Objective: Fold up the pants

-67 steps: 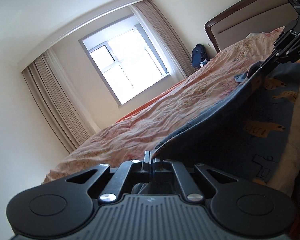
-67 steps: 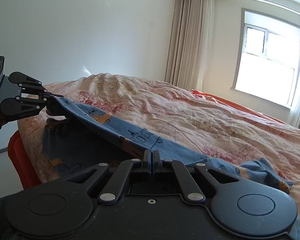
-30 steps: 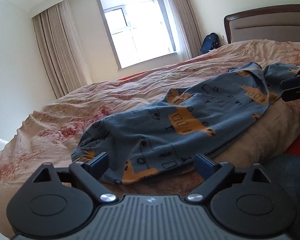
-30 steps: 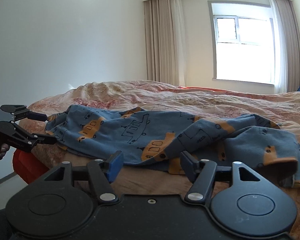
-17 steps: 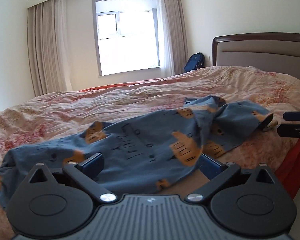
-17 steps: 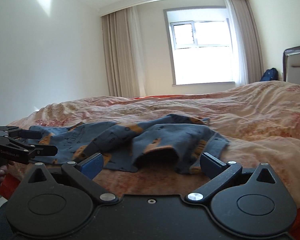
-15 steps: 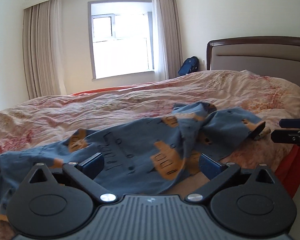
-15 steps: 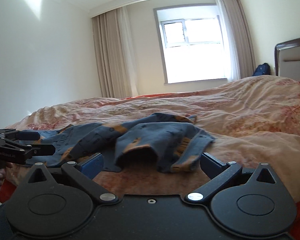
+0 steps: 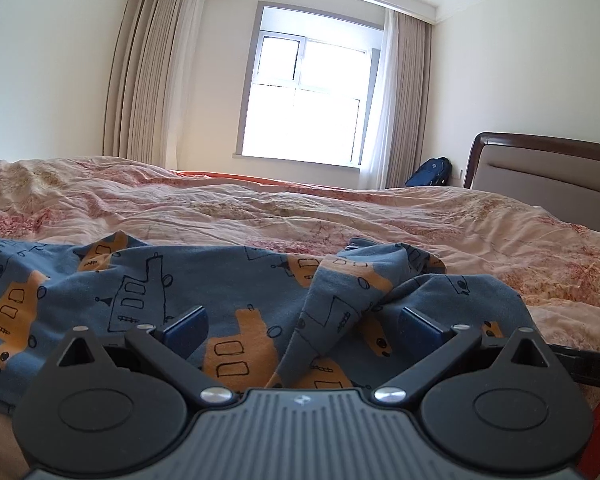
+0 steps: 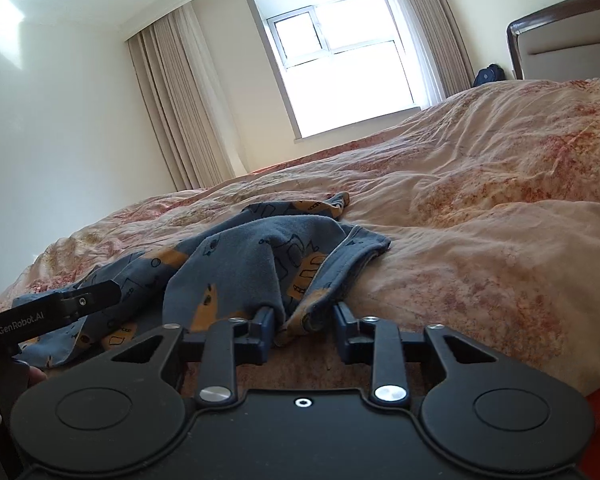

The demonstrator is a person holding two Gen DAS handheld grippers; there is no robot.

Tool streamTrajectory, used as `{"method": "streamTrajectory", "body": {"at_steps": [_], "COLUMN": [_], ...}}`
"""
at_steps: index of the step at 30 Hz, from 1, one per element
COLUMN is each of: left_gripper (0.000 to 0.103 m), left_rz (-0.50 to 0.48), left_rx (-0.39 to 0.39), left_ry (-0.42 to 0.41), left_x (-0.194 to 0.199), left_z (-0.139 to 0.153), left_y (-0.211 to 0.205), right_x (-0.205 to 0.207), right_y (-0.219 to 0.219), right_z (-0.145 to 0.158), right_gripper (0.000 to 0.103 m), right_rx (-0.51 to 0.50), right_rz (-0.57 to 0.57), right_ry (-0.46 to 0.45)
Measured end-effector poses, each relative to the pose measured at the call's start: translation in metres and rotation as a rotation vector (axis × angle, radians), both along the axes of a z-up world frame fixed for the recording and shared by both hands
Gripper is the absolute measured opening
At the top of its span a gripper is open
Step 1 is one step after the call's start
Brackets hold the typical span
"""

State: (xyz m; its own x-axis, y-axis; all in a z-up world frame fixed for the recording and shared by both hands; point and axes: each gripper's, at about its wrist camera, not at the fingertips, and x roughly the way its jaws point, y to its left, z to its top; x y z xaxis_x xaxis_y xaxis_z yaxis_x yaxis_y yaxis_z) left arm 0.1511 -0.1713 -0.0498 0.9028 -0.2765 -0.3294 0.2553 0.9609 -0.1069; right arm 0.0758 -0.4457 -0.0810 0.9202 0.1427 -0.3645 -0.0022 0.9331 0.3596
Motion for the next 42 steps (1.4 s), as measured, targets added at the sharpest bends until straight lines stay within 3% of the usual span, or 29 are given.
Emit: {"method": "streamTrajectory", "body": {"at_steps": [3,6,7,9,10,17,23,26,30,35,38,39,40,42], "left_gripper": [0.103,0.103,0.103,0.103,0.103,0.103,0.103,0.103,0.103,0.103,0.098,0.094,0.084,0.077], "left_rz": [0.011,0.024,0.027,0.03,0.033,0.016,0.124,0.087,0.054,0.046,0.043,0.044,0.039,0.023], "left_rx": [-0.039,-0.087,-0.105,-0.13,-0.134,-0.099,-0.04,-0.068,-0.039,-0.026,-0.024,-0.018,-0.015,-0.019], "left_ry": [-0.021,-0.007,0.001,0.018,0.025,-0.009,-0.115,-0.142,-0.172,-0.187,-0.21,-0.222,-0.228,-0.226], "left_x": [-0.001,-0.001,-0.001,-0.001,-0.001,0.002,-0.007,-0.011,-0.014,-0.012,-0.013,-0.013,-0.014,-0.014], "left_z": [0.0,-0.005,-0.007,-0.013,-0.015,-0.013,-0.021,-0.021,-0.022,-0.025,-0.026,-0.026,-0.026,-0.027], "left_y": [0.006,0.013,0.015,0.017,0.017,0.005,0.002,0.003,-0.005,-0.009,-0.01,-0.01,-0.01,-0.01], "right_x": [0.001,-0.002,-0.004,-0.007,-0.009,-0.005,0.007,0.002,0.004,0.021,0.044,0.05,0.055,0.059], "right_y": [-0.003,-0.005,-0.007,-0.014,-0.018,-0.035,-0.042,-0.048,-0.056,-0.06,-0.047,-0.042,-0.037,-0.034], "right_z": [-0.001,0.002,0.004,0.004,0.003,0.002,0.003,0.008,0.015,0.021,0.015,0.013,0.012,0.012], "right_gripper": [0.018,0.016,0.018,0.037,0.04,0.041,0.043,0.053,0.056,0.058,0.047,0.033,0.025,0.008], "right_rx": [0.004,-0.006,0.005,0.05,0.078,0.176,0.269,0.237,0.14,0.12,0.108,0.093,0.067,0.043], "right_rz": [0.006,0.026,0.03,0.042,0.051,0.001,-0.016,-0.028,-0.063,-0.048,0.022,0.037,0.034,0.036], "right_ry": [-0.002,-0.009,-0.013,-0.014,-0.018,-0.006,0.003,-0.011,0.022,0.044,0.1,0.119,0.134,0.134]}}
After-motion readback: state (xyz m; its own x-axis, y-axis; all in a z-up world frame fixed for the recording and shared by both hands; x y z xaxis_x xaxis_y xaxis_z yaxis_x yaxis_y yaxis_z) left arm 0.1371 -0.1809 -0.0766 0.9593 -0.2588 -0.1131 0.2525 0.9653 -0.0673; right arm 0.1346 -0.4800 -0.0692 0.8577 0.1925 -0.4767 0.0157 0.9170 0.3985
